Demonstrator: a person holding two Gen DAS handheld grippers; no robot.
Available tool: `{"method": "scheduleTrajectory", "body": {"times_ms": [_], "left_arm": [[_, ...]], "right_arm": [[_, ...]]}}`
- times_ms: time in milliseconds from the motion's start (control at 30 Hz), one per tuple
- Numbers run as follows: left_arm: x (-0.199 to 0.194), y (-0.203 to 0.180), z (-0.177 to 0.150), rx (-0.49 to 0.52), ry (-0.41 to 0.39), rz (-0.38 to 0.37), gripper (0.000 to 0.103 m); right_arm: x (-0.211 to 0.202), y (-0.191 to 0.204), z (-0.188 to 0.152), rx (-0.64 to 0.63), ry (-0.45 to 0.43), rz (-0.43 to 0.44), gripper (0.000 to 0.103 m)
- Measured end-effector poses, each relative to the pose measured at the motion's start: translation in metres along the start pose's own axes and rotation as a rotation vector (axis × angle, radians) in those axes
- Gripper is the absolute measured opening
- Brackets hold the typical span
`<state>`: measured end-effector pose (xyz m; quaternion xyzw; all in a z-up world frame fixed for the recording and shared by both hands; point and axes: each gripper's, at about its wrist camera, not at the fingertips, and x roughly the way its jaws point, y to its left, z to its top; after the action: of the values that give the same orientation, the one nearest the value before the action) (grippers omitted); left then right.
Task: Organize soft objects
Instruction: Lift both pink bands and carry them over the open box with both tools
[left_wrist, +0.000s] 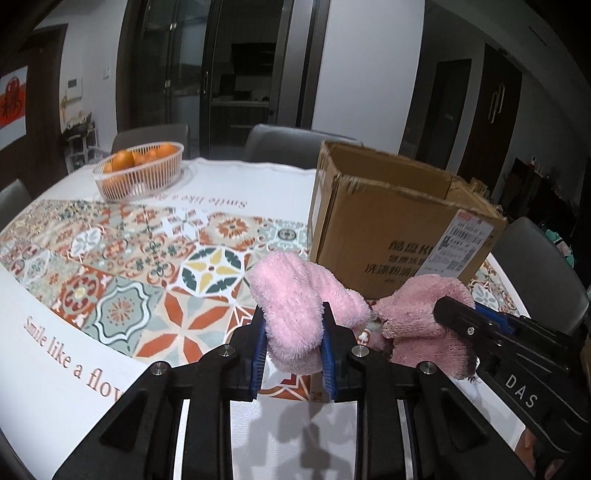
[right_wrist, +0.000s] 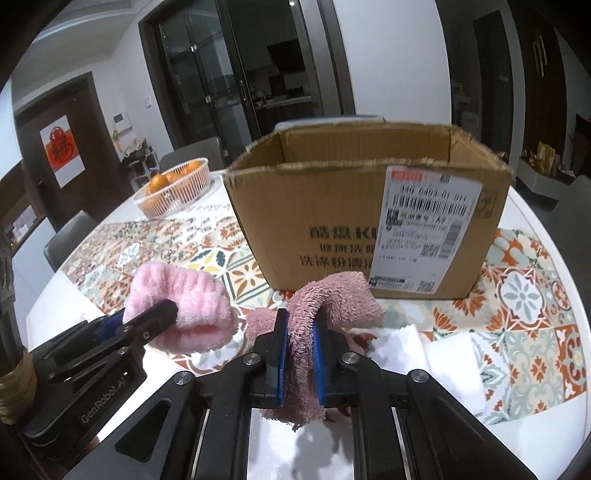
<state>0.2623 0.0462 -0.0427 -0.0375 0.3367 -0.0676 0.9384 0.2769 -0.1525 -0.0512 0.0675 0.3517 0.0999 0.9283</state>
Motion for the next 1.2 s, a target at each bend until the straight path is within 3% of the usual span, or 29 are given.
{"method": "scheduleTrajectory", "body": {"times_ms": [633,1200], "left_arm": [[-0.062,-0.030,0.028,0.062,-0.171,-0.034,0.026],[-0.088,-0.051,0.071,0.117,-0.325,-0.066,0.026]], "right_arm": [[-0.076,0.000,0.025,-0.028,-0.177,-0.032,0.013],[-0.122,-0.003,0.062,-0.036,-0.356,-0.057,0.013]]}}
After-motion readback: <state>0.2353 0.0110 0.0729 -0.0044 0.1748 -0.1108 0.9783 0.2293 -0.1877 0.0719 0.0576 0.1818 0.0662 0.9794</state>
